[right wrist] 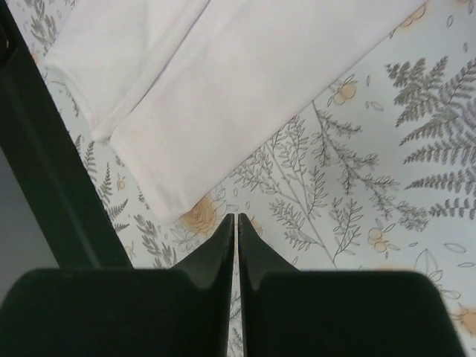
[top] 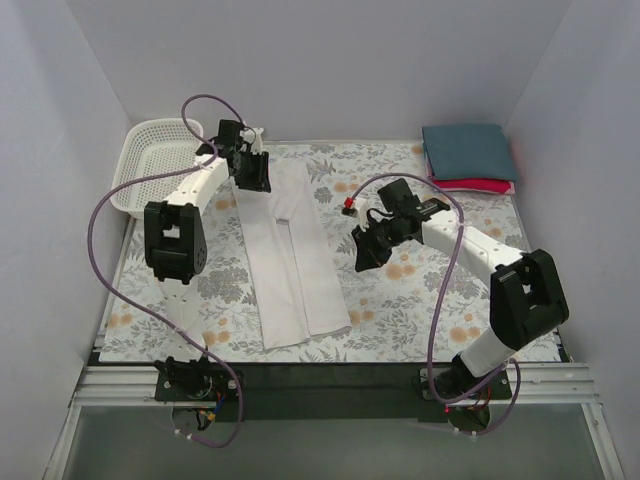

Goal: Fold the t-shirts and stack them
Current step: Fold the tshirt

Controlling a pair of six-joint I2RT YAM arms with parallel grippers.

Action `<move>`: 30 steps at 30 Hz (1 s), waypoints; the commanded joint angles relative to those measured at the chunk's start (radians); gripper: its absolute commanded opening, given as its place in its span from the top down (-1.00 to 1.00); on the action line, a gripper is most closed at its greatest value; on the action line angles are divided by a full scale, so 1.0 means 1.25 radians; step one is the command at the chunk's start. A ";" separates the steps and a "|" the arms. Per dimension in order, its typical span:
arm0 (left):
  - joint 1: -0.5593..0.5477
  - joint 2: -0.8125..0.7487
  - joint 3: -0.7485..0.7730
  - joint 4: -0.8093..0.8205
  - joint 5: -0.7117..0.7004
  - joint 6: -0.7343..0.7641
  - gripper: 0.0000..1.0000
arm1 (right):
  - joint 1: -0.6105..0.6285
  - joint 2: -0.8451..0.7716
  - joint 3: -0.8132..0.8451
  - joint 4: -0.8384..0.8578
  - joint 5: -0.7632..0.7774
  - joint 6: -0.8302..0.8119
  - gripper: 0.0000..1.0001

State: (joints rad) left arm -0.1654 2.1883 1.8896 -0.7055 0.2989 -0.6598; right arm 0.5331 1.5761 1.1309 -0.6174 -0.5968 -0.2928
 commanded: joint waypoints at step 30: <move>-0.098 0.094 -0.086 0.067 0.001 -0.109 0.43 | -0.047 0.127 0.075 0.055 0.050 0.072 0.91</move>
State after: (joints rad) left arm -0.2394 2.2562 1.7649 -0.6086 0.2626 -0.7456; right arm 0.5003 1.7855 1.2266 -0.5133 -0.5449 -0.1875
